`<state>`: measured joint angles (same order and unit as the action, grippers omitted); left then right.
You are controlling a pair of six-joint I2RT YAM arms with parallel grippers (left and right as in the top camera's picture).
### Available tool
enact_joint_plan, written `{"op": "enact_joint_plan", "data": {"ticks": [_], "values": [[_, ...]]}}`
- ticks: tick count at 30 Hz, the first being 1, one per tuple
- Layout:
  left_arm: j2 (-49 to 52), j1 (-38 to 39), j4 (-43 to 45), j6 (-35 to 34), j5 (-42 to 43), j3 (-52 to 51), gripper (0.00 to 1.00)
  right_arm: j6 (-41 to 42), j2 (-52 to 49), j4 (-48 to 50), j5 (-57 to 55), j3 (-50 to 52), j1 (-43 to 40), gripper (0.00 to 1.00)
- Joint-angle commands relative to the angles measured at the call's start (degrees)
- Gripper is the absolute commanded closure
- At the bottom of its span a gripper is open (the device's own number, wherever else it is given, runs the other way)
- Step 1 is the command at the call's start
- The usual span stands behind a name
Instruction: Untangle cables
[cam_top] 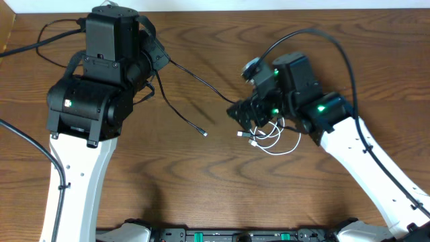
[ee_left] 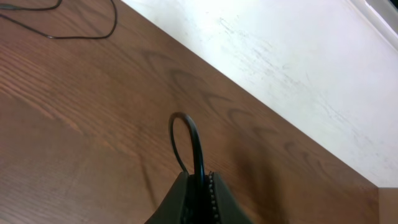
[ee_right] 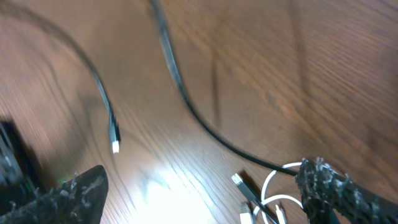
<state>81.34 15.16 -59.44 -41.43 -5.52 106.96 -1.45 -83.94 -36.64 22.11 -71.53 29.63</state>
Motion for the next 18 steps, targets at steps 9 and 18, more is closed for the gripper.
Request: {"op": "enact_joint_plan", "data": {"ticks": [9, 18], "values": [[0.28, 0.02, -0.20, -0.22, -1.16, 0.13, 0.92, -13.55, -8.31, 2.43, -2.93, 0.57, 1.22, 0.08], [0.28, 0.02, -0.90, -0.24, -1.18, 0.13, 0.92, -11.17, -9.11, 5.18, -2.93, 0.26, 1.11, 0.27]]}}
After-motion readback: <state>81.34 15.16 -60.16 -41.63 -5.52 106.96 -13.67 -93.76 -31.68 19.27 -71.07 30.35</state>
